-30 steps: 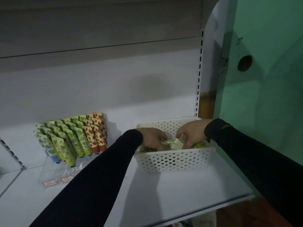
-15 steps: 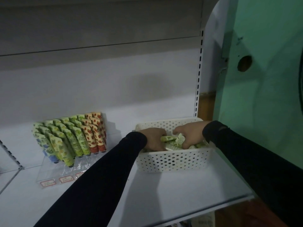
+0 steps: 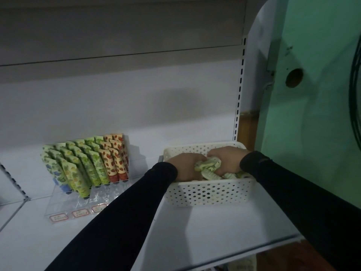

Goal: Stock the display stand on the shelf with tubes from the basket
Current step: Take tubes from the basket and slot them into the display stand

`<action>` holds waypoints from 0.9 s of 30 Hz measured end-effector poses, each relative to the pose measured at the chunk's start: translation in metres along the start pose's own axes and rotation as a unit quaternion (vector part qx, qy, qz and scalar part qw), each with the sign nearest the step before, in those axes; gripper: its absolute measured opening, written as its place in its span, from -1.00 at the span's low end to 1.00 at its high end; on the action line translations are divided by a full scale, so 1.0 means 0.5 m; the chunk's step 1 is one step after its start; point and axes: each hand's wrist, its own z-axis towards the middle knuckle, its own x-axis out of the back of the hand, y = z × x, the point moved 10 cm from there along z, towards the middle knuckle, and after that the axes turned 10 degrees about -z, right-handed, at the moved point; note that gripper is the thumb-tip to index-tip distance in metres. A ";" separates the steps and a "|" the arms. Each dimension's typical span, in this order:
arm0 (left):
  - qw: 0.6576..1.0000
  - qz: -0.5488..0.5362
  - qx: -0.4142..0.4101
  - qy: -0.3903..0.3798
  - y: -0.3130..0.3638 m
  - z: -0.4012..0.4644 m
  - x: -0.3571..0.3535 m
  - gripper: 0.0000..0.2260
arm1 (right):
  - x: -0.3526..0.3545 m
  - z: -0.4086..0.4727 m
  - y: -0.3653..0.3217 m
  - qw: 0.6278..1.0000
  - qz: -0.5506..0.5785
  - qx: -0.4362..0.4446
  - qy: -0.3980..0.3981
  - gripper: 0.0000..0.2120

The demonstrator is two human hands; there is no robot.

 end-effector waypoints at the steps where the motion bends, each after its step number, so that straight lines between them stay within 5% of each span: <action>1: 1.000 -0.001 -0.003 0.003 0.000 0.002 0.001 -0.52 | -0.001 0.001 0.002 1.000 0.003 -0.001 -0.001 -0.43; 9: 0.987 -0.148 0.055 0.035 -0.037 0.023 0.018 -0.31 | 0.018 -0.011 0.009 0.999 0.037 -0.016 0.034 -0.37; 19: 0.955 -0.287 0.055 0.057 -0.063 0.002 0.048 -0.81 | 0.035 -0.026 0.017 0.996 0.062 -0.025 0.057 -0.54; 24: 0.948 -0.309 0.070 -0.021 -0.069 -0.034 0.041 -0.77 | 0.056 -0.031 0.013 0.986 0.105 -0.023 0.125 -0.65; 27: 0.953 -0.298 0.063 0.001 -0.063 -0.056 0.055 -0.81 | 0.074 -0.036 0.002 0.982 0.104 -0.027 0.155 -0.67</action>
